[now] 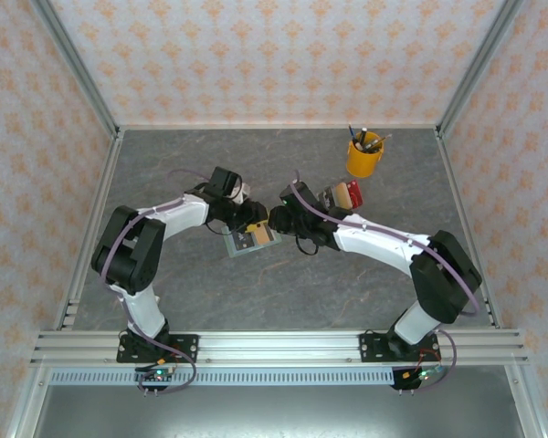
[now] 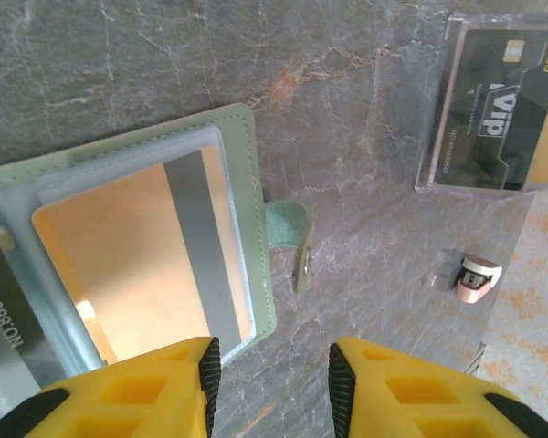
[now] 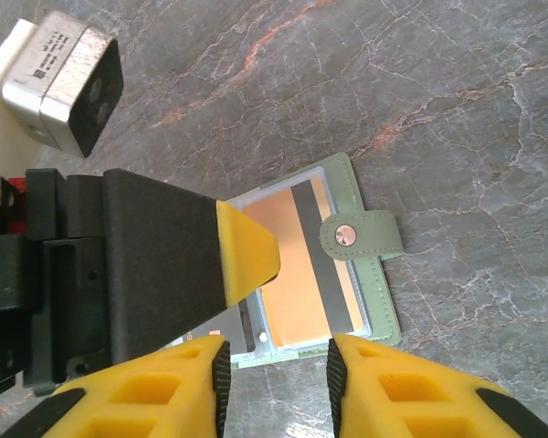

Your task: Take the credit cards out of the card holder

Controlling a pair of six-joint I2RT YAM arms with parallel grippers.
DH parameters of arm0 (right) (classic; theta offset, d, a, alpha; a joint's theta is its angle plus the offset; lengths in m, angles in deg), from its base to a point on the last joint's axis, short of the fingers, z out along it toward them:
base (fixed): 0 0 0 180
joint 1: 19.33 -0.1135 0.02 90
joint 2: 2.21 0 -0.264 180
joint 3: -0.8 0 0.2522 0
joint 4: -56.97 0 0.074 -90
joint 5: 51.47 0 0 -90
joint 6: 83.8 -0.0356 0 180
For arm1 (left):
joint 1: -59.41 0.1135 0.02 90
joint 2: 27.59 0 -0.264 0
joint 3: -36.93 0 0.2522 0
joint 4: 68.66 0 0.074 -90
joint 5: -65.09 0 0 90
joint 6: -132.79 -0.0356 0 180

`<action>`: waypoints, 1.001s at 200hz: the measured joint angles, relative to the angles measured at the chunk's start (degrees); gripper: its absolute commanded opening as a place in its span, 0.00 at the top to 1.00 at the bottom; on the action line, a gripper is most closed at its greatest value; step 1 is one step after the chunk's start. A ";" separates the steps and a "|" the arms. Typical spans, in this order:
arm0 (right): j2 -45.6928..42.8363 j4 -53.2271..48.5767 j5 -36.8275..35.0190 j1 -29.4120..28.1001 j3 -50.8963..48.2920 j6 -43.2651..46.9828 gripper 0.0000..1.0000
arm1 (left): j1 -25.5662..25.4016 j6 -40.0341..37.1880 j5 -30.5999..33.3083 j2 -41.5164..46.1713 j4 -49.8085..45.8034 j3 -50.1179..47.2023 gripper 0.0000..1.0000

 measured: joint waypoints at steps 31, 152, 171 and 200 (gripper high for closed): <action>0.26 -0.20 0.28 0.00 0.20 0.66 0.69 | 0.11 0.02 2.78 0.15 -0.50 0.24 0.65; 19.08 -6.38 3.72 -1.03 13.79 5.18 0.78 | 2.03 3.98 10.45 7.28 -1.29 -8.50 0.83; 21.11 -7.15 2.89 -1.01 16.55 5.64 0.79 | 2.03 4.24 10.43 7.26 -1.09 -8.66 0.84; 24.35 -7.82 2.71 -0.85 20.26 6.12 0.79 | 2.03 4.22 10.45 7.17 -0.87 -9.16 0.84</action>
